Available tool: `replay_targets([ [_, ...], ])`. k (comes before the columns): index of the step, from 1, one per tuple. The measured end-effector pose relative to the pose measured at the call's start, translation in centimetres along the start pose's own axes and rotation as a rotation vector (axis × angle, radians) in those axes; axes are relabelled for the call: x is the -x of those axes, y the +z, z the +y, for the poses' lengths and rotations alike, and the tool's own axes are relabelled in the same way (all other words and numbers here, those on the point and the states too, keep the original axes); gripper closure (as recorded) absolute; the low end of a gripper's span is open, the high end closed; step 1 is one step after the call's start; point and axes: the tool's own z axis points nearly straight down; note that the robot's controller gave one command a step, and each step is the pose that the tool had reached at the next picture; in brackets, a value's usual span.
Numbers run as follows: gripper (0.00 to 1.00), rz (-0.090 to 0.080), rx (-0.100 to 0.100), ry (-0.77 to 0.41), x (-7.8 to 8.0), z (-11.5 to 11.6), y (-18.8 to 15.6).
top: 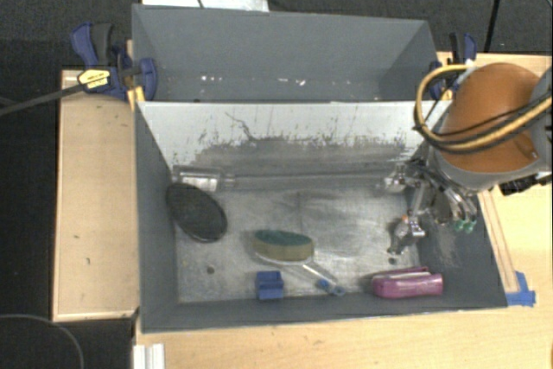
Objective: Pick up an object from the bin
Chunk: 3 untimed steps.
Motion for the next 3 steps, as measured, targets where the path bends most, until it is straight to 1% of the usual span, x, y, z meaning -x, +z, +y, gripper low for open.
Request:
replay_targets([
  [1, 0.00, -0.004, 0.002, -0.082, -2.4, 5.2, -4.8],
  [2, 0.00, 0.008, 0.005, -0.173, -3.9, 14.3, 4.5],
  [3, 0.00, 0.003, 0.002, -0.266, -3.3, 17.1, 7.1],
])
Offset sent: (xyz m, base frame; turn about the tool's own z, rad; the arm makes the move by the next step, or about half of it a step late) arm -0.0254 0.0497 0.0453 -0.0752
